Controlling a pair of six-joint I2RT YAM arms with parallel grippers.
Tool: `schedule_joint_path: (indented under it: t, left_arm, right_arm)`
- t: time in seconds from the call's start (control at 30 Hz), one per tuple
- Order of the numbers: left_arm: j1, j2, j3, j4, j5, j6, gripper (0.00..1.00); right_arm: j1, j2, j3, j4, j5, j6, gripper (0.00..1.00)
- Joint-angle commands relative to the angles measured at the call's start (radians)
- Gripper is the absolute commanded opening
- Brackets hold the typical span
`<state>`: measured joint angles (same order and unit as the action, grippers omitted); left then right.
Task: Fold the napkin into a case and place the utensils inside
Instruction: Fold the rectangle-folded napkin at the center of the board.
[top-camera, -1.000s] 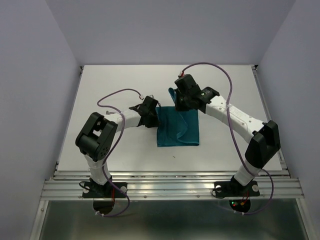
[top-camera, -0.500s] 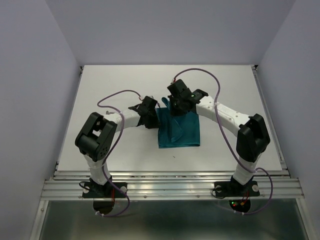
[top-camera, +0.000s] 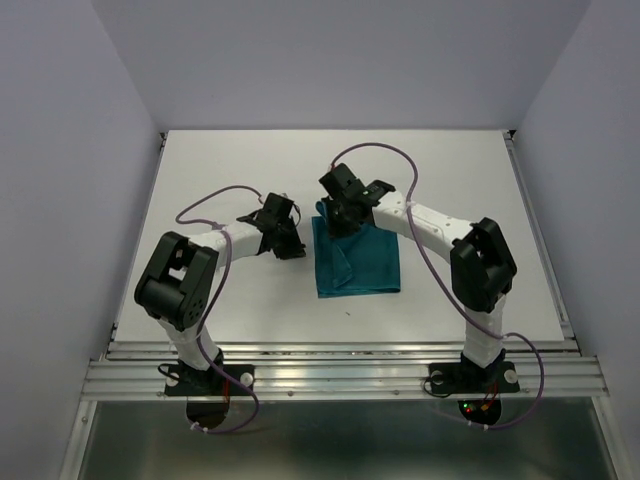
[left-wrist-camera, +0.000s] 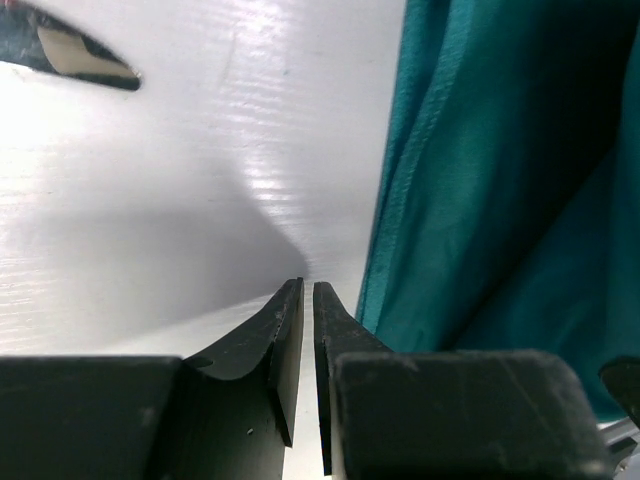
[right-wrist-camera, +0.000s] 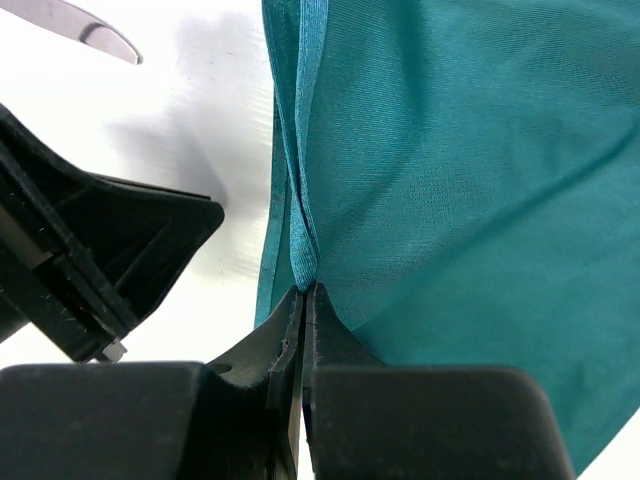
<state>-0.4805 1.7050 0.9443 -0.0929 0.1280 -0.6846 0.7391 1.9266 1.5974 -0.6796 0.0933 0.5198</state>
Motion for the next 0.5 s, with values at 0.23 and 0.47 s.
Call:
schedule_joint_path:
  t: [0.23,0.47]
  left_arm:
    - [0.046,0.01,-0.022,0.064,0.091,0.017,0.21]
    - [0.016,0.064,0.043,0.122,0.151,0.003,0.21]
  right_arm:
    - [0.026,0.069,0.096,0.015,-0.035,-0.017,0.01]
    - [0.036,0.072,0.105,0.009,-0.035,-0.014,0.01]
